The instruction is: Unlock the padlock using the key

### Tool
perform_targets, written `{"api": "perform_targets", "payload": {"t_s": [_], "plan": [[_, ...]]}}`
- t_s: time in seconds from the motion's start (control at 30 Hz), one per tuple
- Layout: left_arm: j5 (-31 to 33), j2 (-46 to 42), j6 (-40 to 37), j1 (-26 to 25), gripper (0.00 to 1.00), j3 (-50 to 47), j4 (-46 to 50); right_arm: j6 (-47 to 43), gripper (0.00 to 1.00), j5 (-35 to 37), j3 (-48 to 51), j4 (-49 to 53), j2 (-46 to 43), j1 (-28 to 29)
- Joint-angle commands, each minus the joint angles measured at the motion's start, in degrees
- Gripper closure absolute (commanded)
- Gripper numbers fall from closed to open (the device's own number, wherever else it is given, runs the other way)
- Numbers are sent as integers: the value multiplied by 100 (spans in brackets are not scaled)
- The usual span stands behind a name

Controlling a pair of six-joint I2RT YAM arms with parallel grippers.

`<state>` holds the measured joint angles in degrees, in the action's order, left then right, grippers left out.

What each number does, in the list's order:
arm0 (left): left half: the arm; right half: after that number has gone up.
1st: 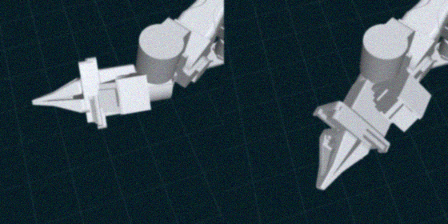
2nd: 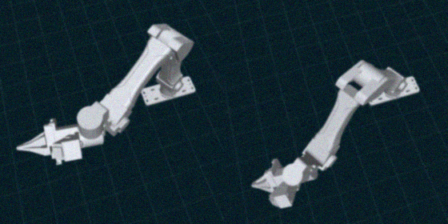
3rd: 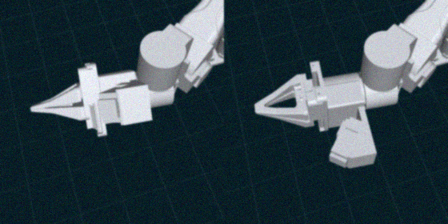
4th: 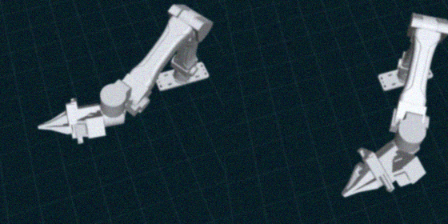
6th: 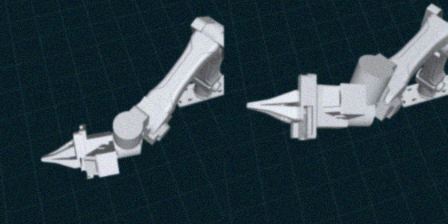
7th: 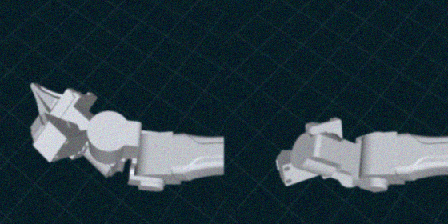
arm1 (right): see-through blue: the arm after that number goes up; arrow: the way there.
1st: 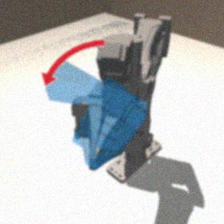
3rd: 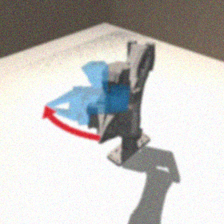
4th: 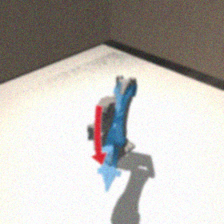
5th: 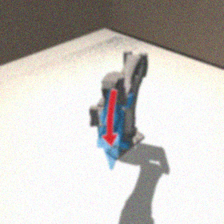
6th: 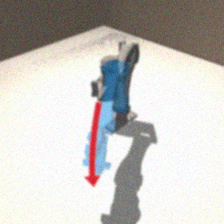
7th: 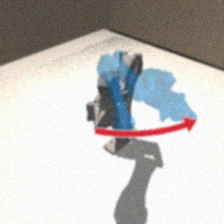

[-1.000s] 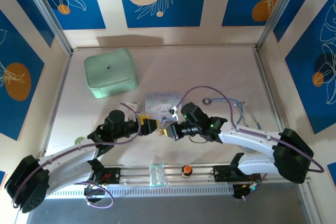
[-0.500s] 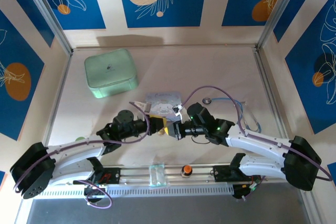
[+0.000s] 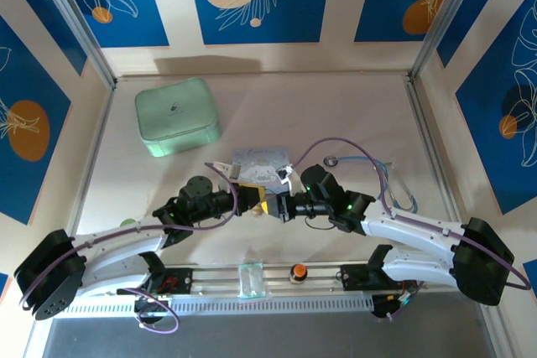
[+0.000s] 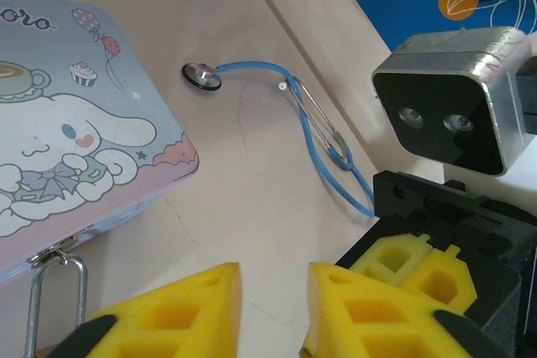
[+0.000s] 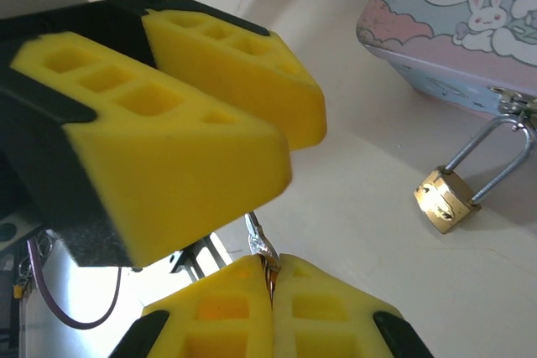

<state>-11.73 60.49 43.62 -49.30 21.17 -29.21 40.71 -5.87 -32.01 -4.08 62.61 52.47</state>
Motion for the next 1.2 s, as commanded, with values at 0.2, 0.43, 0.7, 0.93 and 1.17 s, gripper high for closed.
{"api": "perform_targets", "payload": {"t_s": [0.2,0.43,0.7,0.93,1.17], "plan": [[-40,21,59,-54,100,35,-125,138,100,-246,54,-479,118,-157],[317,-278,145,-45,100,175,-6,456,29,-503,532,-1060,-782,-725],[700,-409,709,-32,100,428,-601,872,25,-1167,823,-2310,-1022,-1142],[402,-399,964,-40,100,821,-782,1174,42,-1627,762,-3599,-630,-1105],[415,-454,911,-45,100,885,-830,1150,52,-1690,676,-4074,-422,-958]]}}
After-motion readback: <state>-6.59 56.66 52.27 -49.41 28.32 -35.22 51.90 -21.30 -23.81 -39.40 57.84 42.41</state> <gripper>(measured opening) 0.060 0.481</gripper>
